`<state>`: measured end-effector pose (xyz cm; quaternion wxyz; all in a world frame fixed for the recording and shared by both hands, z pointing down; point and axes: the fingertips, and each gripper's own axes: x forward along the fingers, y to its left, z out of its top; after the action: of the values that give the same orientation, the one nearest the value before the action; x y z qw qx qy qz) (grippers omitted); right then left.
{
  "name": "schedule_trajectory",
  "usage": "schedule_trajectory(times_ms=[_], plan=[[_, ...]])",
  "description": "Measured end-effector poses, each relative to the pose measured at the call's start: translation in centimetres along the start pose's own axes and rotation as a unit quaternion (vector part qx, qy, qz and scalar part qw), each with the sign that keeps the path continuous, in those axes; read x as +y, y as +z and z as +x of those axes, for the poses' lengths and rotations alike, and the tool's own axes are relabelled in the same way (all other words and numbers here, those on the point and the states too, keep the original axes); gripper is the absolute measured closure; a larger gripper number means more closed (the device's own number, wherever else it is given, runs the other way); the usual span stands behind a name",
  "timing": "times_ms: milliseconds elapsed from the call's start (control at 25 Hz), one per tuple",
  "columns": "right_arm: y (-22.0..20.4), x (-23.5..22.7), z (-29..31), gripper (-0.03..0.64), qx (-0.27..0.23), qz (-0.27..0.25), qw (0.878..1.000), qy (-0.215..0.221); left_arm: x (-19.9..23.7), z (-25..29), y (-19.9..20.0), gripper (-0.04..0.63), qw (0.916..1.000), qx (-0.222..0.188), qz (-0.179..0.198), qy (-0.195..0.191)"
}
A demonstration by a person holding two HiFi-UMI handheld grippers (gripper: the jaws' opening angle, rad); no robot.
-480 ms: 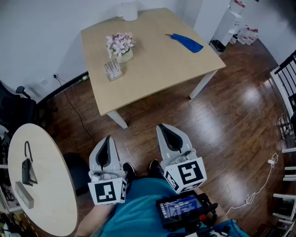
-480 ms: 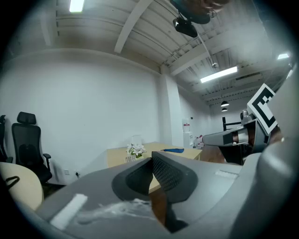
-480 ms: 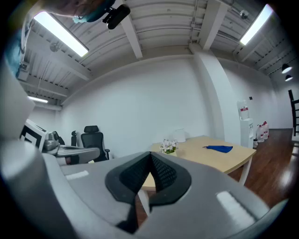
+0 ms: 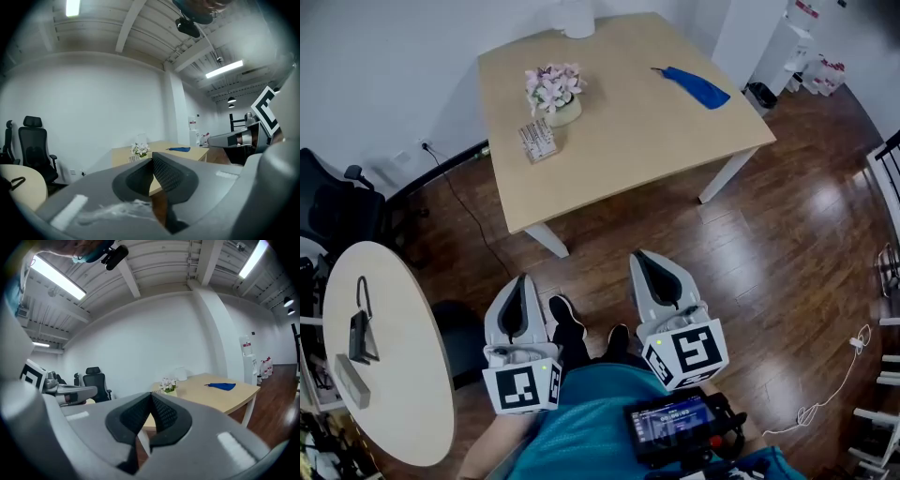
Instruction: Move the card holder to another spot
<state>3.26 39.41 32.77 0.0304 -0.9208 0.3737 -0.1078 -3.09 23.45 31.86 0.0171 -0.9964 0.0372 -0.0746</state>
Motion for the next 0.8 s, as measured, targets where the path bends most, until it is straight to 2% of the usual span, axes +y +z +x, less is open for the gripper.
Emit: schedule_trajectory(times_ms=[360,800], plan=[[-0.3,-0.3,6.5,0.624,0.025,-0.012,1.000,-0.013,3.8,6.4,-1.3,0.581,0.9996,0.004,-0.022,-0.017],[3.6,1.0,18.2,0.623,0.022,-0.044,0.997,-0.052,12.4,15.6,1.0,0.581,0.9971,-0.030,-0.035,-0.061]])
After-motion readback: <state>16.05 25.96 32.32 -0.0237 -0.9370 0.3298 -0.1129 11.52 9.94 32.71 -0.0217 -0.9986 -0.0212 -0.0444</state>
